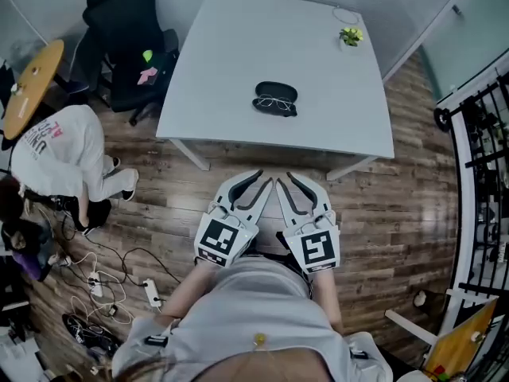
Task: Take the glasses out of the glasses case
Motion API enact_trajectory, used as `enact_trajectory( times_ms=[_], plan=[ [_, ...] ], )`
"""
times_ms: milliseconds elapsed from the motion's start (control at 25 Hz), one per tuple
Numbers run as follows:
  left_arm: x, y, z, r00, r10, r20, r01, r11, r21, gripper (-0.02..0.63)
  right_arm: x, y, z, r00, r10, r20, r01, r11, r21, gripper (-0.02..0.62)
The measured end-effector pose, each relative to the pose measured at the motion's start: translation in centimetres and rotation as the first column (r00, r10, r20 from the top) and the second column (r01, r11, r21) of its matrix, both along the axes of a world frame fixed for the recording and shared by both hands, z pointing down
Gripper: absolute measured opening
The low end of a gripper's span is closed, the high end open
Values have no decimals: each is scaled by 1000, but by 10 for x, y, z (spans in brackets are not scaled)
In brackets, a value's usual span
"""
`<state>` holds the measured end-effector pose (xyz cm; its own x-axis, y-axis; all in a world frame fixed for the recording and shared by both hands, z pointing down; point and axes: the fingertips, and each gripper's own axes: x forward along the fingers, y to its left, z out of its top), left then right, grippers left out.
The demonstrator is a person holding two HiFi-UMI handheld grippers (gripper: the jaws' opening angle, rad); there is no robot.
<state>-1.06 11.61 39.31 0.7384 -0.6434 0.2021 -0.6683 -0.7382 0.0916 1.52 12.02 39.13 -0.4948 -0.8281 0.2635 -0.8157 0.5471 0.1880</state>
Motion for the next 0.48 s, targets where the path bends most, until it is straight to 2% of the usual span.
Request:
enact_trajectory(
  times_ms=[480],
  plan=[
    [-30, -49, 9, 999, 48, 11, -47, 999, -11, 89, -28, -51, 10, 999, 52, -11, -52, 999, -10, 67]
  ],
)
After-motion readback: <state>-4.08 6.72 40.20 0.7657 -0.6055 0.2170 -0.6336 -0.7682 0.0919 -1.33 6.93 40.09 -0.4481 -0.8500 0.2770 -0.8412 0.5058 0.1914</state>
